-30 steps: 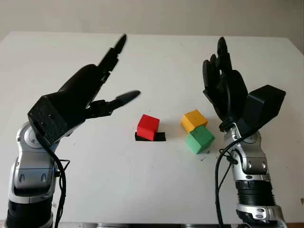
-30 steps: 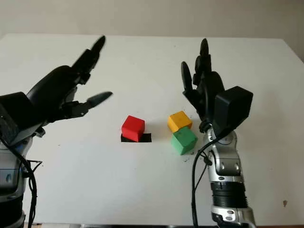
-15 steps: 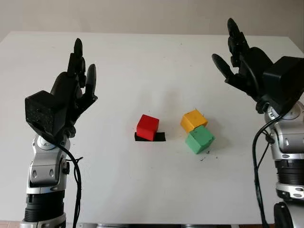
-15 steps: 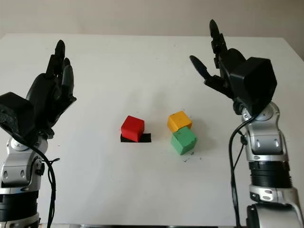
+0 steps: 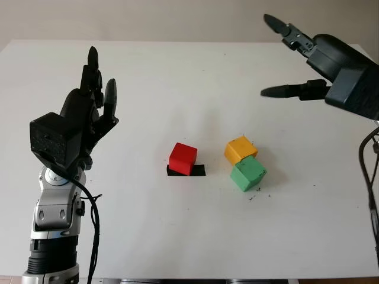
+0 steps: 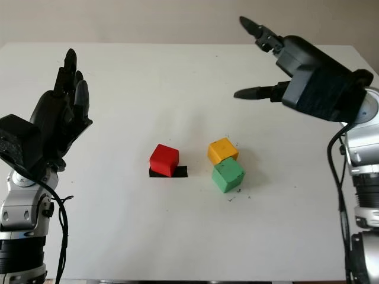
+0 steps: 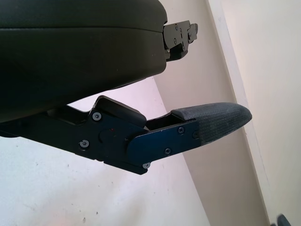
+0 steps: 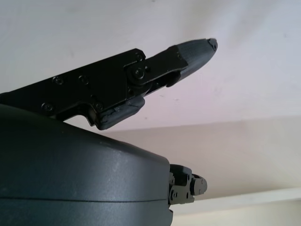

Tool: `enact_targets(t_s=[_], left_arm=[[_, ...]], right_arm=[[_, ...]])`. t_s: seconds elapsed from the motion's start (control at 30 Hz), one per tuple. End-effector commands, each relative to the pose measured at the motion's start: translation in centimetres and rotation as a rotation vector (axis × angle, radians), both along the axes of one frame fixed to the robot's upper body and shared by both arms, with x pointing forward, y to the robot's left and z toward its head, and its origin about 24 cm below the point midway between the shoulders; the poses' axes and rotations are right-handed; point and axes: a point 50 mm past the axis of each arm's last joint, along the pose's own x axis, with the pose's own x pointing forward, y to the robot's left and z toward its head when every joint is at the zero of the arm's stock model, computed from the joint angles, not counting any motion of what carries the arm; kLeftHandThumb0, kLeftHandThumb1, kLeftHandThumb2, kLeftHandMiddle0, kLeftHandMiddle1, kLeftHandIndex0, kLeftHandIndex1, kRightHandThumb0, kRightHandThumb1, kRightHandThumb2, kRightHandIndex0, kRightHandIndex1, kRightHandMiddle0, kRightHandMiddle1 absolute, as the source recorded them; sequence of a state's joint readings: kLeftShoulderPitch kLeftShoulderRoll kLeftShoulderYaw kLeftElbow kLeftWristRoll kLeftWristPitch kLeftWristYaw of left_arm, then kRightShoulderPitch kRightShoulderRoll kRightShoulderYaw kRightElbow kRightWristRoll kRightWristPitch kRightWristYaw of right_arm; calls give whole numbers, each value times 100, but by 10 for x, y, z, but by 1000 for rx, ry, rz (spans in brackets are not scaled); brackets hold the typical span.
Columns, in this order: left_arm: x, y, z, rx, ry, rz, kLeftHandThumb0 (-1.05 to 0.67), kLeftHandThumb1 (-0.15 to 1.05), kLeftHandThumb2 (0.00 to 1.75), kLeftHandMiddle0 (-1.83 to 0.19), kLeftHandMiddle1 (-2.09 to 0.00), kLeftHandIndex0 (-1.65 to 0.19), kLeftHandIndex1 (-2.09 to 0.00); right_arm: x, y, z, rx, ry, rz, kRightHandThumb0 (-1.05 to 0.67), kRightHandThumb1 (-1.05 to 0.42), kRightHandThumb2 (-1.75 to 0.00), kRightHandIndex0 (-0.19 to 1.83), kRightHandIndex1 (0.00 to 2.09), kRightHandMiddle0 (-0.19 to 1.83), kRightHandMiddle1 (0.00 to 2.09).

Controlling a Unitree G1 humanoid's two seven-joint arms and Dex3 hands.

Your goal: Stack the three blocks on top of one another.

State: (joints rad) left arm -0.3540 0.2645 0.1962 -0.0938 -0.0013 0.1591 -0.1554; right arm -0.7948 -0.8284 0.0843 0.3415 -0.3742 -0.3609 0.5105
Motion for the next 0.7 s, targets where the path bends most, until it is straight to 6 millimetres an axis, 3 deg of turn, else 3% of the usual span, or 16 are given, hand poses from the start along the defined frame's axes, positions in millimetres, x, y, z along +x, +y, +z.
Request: enact_targets(t_s=[0.0,0.33,0.67], left_arm=[[1,-2,9,20,-40,-3,-84,105,73,19,0,19,0],[1,-3,8,69,-33,20,-85,105,70,19,0,19,0],[2,-5,9,113,-28,22,-84,105,70,19,0,19,0]], right_arm=[[-1,0,11,-123,-58,18,-69,-89,-3,-4,7,6,12],[3,4,0,-536,-191,183,-58,-83,-4,2,7,13,13],[1,10,-17,-654,-296,390,-57,-81,-5,4,7,23,16]])
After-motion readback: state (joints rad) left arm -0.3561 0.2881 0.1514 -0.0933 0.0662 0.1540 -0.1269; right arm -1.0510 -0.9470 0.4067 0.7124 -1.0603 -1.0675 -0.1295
